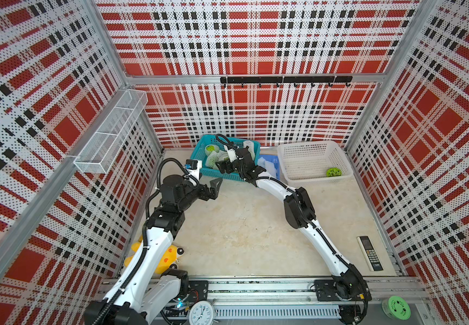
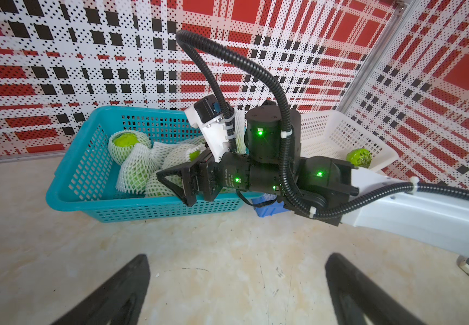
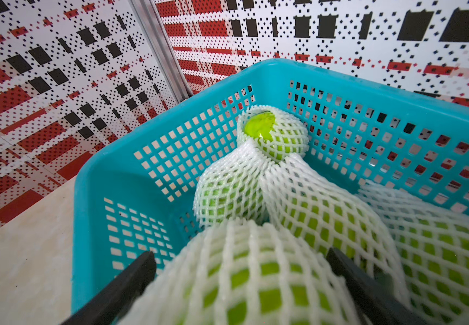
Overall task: Sleeve custard apples in foam nets
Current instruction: Place the custard apple in the basket, then reset both arms
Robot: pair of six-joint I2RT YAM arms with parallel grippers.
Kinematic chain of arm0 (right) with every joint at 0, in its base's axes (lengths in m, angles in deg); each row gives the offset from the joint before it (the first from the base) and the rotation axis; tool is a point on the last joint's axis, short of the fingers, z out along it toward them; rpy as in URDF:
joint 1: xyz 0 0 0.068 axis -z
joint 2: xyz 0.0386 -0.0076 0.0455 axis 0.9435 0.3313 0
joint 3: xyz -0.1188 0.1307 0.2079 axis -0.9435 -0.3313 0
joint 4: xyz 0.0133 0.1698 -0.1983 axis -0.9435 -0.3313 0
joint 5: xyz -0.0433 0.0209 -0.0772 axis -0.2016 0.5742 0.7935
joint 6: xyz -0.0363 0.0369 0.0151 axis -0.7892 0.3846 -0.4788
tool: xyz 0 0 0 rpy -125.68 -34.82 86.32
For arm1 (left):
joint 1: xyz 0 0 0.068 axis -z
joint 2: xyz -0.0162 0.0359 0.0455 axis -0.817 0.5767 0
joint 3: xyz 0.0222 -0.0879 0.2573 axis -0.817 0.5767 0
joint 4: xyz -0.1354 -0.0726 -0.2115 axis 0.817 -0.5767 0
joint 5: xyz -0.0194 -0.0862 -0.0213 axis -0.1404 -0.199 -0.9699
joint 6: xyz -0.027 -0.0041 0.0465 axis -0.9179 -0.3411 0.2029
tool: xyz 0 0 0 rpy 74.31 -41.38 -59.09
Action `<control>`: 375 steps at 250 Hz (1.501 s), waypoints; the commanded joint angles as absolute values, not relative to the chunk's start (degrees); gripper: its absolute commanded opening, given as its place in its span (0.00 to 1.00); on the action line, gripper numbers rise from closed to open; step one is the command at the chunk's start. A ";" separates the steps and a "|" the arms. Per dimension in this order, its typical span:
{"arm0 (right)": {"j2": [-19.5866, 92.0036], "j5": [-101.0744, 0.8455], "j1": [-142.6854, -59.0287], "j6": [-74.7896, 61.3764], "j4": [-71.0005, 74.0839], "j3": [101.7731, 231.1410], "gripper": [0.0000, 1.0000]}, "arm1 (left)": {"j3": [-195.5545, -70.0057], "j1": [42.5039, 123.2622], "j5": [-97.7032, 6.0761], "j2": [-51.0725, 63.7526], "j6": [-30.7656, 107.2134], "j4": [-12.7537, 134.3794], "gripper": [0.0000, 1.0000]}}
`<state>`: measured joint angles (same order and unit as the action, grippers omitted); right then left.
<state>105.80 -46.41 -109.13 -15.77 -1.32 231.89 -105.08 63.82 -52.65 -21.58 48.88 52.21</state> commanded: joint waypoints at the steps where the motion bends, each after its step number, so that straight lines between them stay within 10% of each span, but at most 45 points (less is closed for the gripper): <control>1: 103.94 -46.58 -109.02 -17.41 -0.14 230.16 0.99 | -104.85 63.64 -52.57 -22.10 48.78 53.35 1.00; 241: 85.39 -44.03 -109.20 -20.93 5.61 212.32 1.00 | -105.02 63.65 -53.20 -24.75 46.96 53.64 0.99; 375: 47.85 -41.49 -109.36 -25.77 -0.06 182.40 1.00 | -102.68 63.21 -44.83 -37.61 42.69 56.09 0.99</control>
